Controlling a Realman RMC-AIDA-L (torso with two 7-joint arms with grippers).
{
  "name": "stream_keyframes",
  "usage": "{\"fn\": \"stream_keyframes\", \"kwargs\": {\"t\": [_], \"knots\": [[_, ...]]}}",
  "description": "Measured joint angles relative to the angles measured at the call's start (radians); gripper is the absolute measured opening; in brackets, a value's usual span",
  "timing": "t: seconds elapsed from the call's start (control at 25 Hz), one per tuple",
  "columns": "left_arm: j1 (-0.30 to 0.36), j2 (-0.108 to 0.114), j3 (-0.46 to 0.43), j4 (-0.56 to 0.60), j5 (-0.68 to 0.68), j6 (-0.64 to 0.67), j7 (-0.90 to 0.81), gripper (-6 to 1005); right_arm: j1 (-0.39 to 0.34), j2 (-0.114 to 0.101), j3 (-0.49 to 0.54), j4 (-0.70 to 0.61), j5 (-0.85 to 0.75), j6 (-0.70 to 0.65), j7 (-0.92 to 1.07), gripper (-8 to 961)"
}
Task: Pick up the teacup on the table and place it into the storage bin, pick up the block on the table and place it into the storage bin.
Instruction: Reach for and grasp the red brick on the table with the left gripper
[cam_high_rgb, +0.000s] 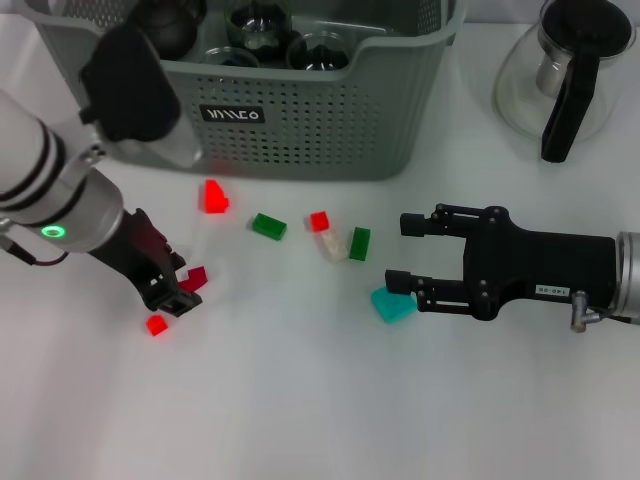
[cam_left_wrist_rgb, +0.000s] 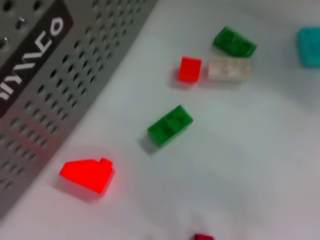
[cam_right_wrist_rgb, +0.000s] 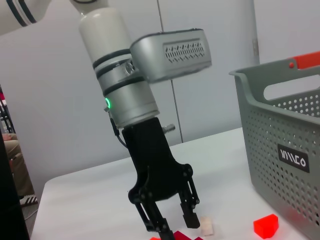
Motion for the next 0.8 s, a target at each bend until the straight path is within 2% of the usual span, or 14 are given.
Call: {"fn": "stream_keyframes", "kwargs": {"t": [0.04,0.16,0.48,0.8], "knots": [[0.001,0.000,0.040,-0.004,0.030,-0.021,-0.025,502,0.000,0.000,0.000,0.000,0.000,0.000,0.000,746],[0.002,0.000,0.061,-0.005,0.047,-0.027,-0.038,501,-0.001,0.000,0.000,0.000,0.000,0.000,0.000,746],[0.005,-0.002,0.077,-0.006,0.066,-0.022,-0.044,502,-0.001,0.000,0.000,0.000,0.000,0.000,0.000,746],[0.002,-0.003,0.079,-0.023,0.075,-0.030,-0.060,398,-0.001,0.000,0.000,0.000,0.000,0.003,0.000,746]]}}
